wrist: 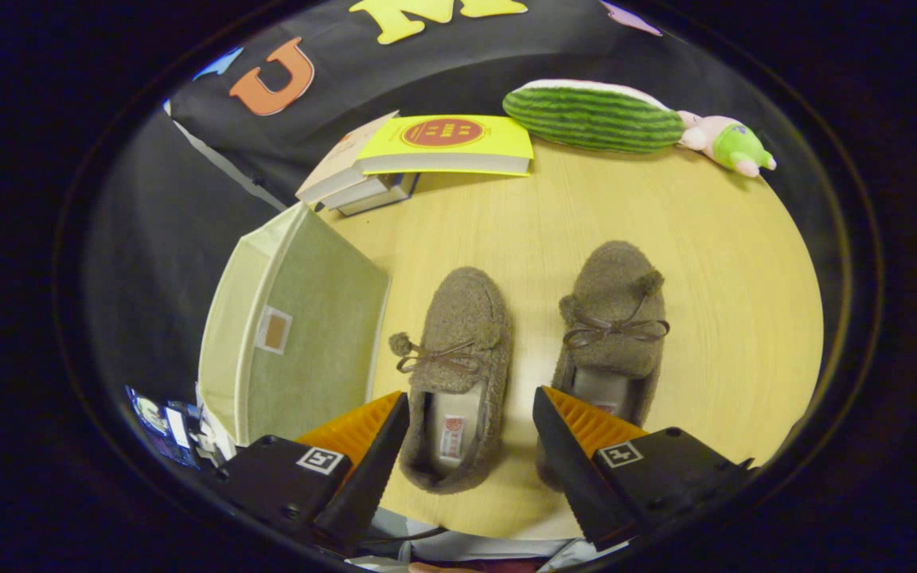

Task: Open the storage box then place both shoes into the box .Put the left shoe in first, then the right shoe, with the right side of both shoes facing outward in a uniform manner.

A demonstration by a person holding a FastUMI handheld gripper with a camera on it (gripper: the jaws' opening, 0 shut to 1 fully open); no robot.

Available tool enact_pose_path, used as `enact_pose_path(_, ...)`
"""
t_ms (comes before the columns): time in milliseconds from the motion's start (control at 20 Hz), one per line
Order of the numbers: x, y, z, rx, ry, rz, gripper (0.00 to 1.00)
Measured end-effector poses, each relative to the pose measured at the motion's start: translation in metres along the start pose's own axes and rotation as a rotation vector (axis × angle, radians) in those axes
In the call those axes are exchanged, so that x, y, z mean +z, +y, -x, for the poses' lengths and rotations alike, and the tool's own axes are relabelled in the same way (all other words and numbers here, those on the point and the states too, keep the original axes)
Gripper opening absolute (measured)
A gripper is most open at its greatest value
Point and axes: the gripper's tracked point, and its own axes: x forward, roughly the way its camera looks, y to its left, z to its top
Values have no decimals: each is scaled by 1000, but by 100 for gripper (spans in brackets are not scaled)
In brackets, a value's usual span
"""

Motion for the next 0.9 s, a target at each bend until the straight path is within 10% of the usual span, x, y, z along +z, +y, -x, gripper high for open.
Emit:
enact_pose_path(450, -12, -15, -35, -165, 143, 117, 73)
enact_pose_path(750, -13, -9, -31, -147, 121, 42, 9)
enact_pose_path(900, -1, 0, -2, -141, 58, 27, 7)
